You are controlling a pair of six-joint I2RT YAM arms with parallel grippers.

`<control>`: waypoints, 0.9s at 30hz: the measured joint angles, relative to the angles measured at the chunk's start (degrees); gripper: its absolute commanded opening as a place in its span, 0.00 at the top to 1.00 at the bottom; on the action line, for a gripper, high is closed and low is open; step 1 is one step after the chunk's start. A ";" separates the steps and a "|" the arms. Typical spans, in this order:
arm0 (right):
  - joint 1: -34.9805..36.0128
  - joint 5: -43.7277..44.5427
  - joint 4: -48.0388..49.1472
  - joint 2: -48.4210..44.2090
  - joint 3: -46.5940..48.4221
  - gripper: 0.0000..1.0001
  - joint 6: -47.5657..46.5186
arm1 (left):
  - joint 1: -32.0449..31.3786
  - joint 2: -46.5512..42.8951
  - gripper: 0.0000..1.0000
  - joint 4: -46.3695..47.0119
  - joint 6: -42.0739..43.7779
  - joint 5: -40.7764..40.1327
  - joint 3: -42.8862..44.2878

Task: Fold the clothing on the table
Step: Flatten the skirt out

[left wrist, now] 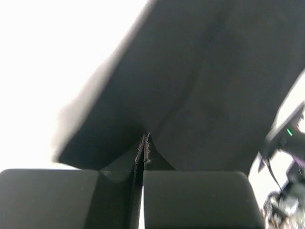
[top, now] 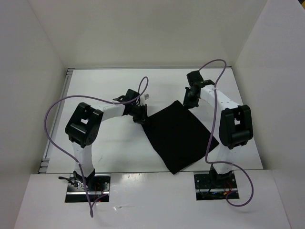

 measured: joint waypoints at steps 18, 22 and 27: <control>0.17 -0.07 -3.69 -9.05 -11.98 0.80 2.27 | 9.44 8.09 1.00 -8.85 -2.29 -24.02 15.93; 0.42 -0.94 -3.56 -9.03 -11.52 0.75 1.70 | 10.78 12.09 1.00 -10.36 -2.23 -24.96 23.45; 0.61 -0.13 -3.69 -8.07 -10.19 0.97 0.70 | 10.88 11.37 0.99 -10.75 -2.21 -22.97 25.51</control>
